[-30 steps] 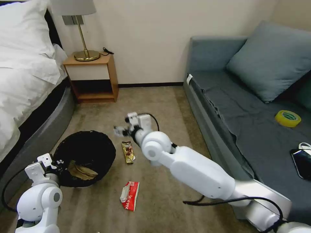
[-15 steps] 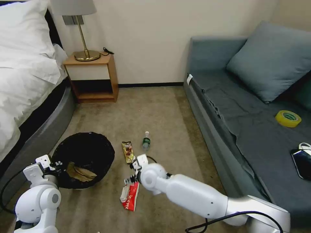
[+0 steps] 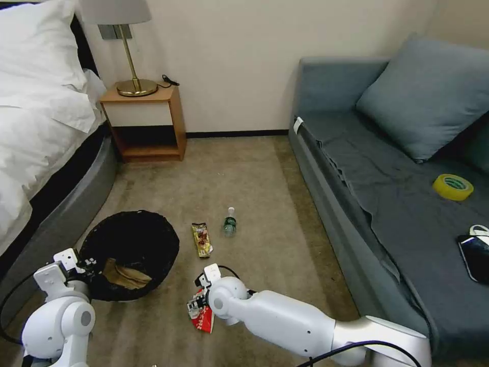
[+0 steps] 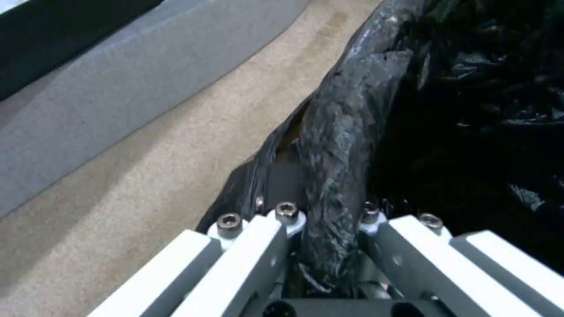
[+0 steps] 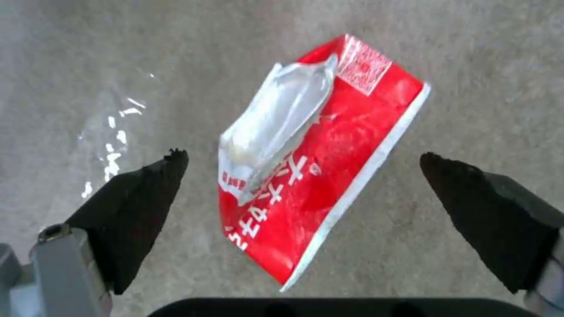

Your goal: Pick up the trash bin, then pick up the garbage on the floor and place it into the trash bin.

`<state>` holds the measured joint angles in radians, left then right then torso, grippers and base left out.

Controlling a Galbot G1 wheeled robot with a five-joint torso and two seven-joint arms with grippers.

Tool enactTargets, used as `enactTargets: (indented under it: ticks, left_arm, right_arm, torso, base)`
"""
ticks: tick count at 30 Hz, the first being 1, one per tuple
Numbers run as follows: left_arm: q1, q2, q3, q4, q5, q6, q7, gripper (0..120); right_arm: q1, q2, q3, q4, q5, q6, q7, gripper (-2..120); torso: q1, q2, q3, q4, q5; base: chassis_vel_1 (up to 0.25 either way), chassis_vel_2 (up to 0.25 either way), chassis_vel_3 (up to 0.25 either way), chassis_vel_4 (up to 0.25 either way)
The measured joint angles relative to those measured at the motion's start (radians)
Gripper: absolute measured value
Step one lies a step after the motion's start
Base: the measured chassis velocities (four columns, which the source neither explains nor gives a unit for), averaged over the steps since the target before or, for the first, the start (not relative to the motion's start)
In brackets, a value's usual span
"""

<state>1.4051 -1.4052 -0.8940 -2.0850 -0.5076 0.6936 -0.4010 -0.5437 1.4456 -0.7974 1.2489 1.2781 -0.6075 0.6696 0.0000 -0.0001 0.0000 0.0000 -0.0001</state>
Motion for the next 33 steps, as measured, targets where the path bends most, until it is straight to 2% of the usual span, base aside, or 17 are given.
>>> enactTargets:
  ticks: [8, 15, 18, 19, 23, 25, 27, 28, 31, 32, 33]
  left_arm:
    - [0.004, -0.008, 0.000, -0.004, 0.010, -0.003, 0.000, 2]
    - [0.007, -0.010, -0.004, -0.006, 0.013, -0.003, 0.000, 2]
    - [0.008, -0.012, -0.004, -0.007, 0.014, -0.003, 0.001, 2]
    - [0.008, -0.012, -0.004, -0.007, 0.014, -0.003, 0.001, 2]
    - [0.008, -0.014, -0.004, -0.007, 0.018, -0.003, 0.001, 2]
    - [0.008, -0.014, -0.004, -0.007, 0.018, -0.003, 0.001, 2]
    - [0.008, -0.013, -0.006, -0.007, 0.019, -0.004, 0.001, 2]
    - [0.008, -0.013, -0.006, -0.007, 0.019, -0.004, 0.001, 2]
    - [0.007, -0.012, -0.008, -0.006, 0.019, -0.005, 0.001, 2]
    - [0.007, -0.013, -0.008, -0.004, 0.020, -0.005, 0.001, 2]
    - [0.006, -0.013, -0.008, -0.002, 0.020, -0.005, 0.001, 2]
  right_arm:
    - [-0.010, 0.041, -0.010, -0.107, -0.070, 0.046, -0.051, 100]
    - [-0.015, 0.046, -0.008, -0.136, -0.101, 0.064, -0.076, 99]
    - [-0.021, 0.043, -0.011, -0.143, -0.120, 0.076, -0.087, 87]
    - [-0.021, 0.043, -0.011, -0.143, -0.120, 0.076, -0.087, 87]
    - [-0.027, 0.033, -0.021, -0.142, -0.132, 0.086, -0.098, 68]
    - [-0.027, 0.031, -0.022, -0.141, -0.134, 0.087, -0.100, 65]
    - [-0.027, 0.026, -0.024, -0.137, -0.139, 0.092, -0.104, 54]
    - [-0.027, 0.026, -0.024, -0.137, -0.139, 0.092, -0.104, 54]
    - [-0.024, 0.019, -0.026, -0.128, -0.141, 0.095, -0.105, 44]
    - [-0.020, 0.014, -0.026, -0.120, -0.141, 0.097, -0.105, 35]
    - [-0.019, 0.011, -0.026, -0.115, -0.141, 0.098, -0.105, 32]
  torso:
    - [0.000, 0.000, 0.000, 0.0000, 0.0000]
    - [0.000, 0.000, 0.000, 0.0000, 0.0000]
    - [0.000, 0.000, 0.000, 0.0000, 0.0001]
    - [0.000, 0.000, 0.000, 0.0000, 0.0001]
    - [0.000, 0.000, 0.000, 0.0000, 0.0001]
    - [0.000, 0.000, 0.000, 0.0000, 0.0001]
    - [0.000, 0.000, 0.000, 0.0000, 0.0001]
    - [0.000, 0.000, 0.000, 0.0000, 0.0001]
    - [0.000, 0.000, 0.000, 0.0000, 0.0001]
    - [0.000, 0.000, 0.000, 0.0000, 0.0002]
    - [0.000, 0.000, 0.000, 0.0000, 0.0002]
  base:
    - [0.000, 0.000, 0.000, 0.000]
    - [0.000, 0.000, 0.000, 0.000]
    - [0.000, 0.000, 0.000, 0.000]
    - [0.000, 0.000, 0.000, 0.000]
    - [0.000, 0.000, 0.000, 0.000]
    - [0.000, 0.000, 0.000, 0.000]
    - [0.000, 0.000, 0.000, 0.000]
    - [0.000, 0.000, 0.000, 0.000]
    - [0.000, 0.000, 0.000, 0.000]
    - [0.000, 0.000, 0.000, 0.000]
    - [0.000, 0.000, 0.000, 0.000]
